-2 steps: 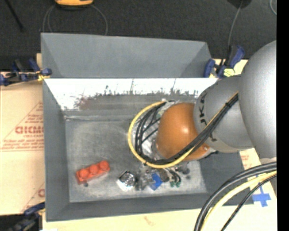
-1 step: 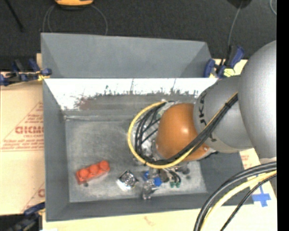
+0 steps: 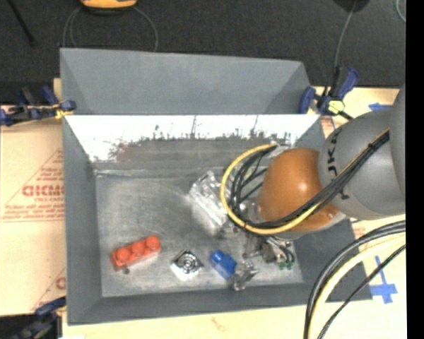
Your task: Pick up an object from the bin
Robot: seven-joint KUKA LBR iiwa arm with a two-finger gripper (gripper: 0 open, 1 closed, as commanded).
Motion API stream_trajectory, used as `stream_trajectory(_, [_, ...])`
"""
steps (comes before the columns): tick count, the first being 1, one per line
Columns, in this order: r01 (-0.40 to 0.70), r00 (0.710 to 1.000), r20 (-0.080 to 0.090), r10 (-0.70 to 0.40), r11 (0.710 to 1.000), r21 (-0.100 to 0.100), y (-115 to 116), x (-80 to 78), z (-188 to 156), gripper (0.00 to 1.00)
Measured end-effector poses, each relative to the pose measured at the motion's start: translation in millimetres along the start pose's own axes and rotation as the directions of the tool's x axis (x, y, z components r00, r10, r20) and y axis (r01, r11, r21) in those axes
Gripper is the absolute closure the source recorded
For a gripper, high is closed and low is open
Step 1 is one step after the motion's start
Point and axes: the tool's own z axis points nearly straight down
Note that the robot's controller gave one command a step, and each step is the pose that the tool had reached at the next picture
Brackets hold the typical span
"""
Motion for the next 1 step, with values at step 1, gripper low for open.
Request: stream_trajectory(1, [0.163, 0.987, 0.012, -0.163, 0.987, 0.008, 56.1, -0.4, -2.1, 0.00])
